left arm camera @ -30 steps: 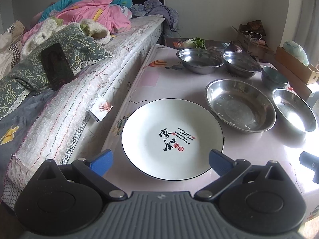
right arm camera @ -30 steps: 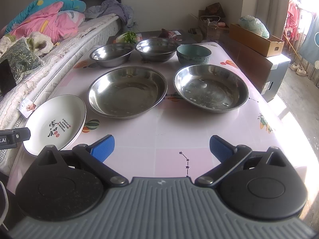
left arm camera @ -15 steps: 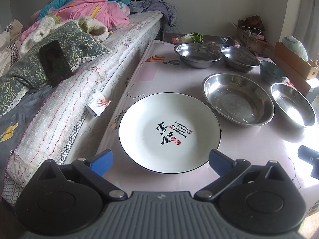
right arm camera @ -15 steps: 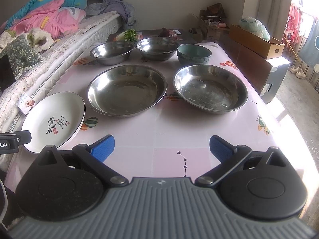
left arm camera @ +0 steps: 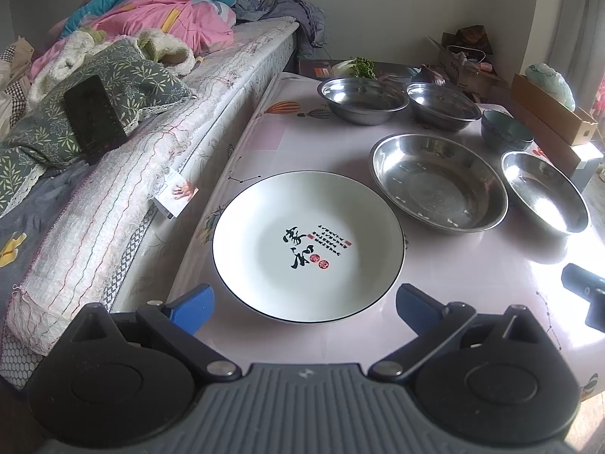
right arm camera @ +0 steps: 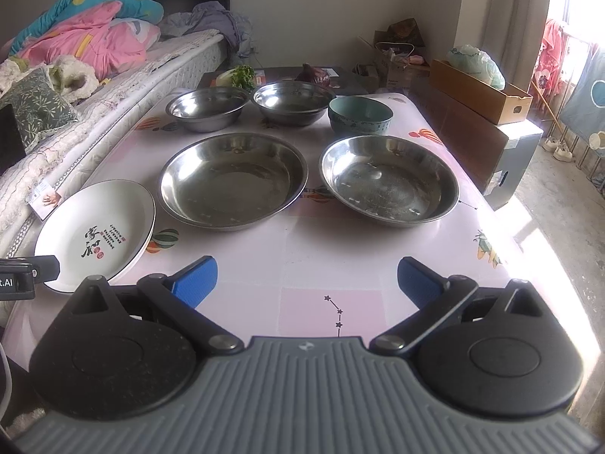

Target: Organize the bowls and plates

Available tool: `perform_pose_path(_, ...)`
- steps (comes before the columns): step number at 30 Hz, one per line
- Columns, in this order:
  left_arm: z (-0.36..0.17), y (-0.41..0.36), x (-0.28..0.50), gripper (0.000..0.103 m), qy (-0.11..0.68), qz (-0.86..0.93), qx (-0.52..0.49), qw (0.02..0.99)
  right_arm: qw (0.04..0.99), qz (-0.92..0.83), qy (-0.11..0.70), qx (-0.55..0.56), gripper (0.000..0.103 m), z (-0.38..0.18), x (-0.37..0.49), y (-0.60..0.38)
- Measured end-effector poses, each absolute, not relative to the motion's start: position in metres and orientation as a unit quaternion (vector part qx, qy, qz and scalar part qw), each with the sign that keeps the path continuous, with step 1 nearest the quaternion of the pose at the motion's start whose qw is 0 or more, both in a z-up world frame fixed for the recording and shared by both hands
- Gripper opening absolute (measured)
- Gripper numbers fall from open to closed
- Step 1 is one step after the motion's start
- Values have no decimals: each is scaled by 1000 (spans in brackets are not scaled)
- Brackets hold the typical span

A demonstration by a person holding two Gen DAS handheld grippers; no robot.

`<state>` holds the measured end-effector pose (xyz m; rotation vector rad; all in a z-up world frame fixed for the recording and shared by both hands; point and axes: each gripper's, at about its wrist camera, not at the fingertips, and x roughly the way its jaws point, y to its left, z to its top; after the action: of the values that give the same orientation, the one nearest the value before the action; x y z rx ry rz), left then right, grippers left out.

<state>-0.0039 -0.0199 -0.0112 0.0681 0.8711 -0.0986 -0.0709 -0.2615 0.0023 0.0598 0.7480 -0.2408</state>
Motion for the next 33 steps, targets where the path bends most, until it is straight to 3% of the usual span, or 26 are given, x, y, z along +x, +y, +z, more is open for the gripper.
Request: perform_pose_path(33,-5,-46,-14,103,423,-105,57,898,925,-147,349,32,102,10,-77,-274)
